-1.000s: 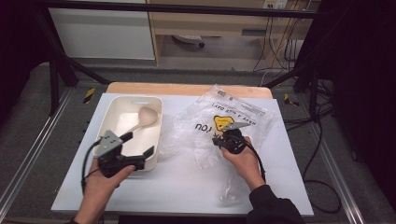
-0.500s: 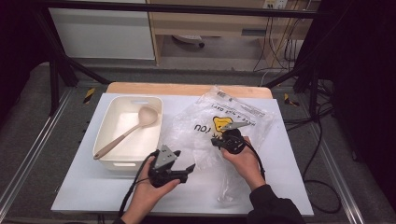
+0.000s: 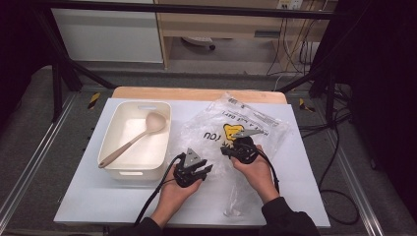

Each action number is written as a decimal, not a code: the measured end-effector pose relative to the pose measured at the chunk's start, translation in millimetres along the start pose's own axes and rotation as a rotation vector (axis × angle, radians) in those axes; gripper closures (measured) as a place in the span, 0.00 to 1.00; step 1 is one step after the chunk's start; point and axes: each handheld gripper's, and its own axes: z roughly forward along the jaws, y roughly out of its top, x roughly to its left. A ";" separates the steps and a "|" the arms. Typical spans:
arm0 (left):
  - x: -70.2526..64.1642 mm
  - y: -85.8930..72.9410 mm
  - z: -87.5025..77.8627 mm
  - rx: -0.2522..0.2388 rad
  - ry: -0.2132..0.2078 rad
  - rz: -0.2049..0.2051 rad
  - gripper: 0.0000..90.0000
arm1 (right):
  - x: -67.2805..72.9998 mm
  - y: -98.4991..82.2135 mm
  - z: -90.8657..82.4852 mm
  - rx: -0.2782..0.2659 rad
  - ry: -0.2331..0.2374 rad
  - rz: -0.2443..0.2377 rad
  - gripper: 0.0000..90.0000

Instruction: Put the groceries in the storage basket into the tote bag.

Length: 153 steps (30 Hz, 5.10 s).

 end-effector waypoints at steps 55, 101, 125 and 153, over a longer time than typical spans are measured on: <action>15.6 11.9 38.0 0.138 -0.015 0.106 1.00 | -34.6 94.5 -33.3 -0.130 -0.136 0.045 1.00; 17.0 9.7 38.5 0.123 -0.002 0.093 1.00 | -42.2 116.6 -32.4 -0.152 -0.125 0.083 1.00; 15.5 10.6 36.4 0.126 0.008 0.076 1.00 | -39.3 124.1 -34.8 -0.162 -0.102 0.091 1.00; -0.5 62.9 -54.6 -0.004 -0.098 0.067 1.00 | -25.0 107.3 -31.1 -0.126 -0.098 0.069 1.00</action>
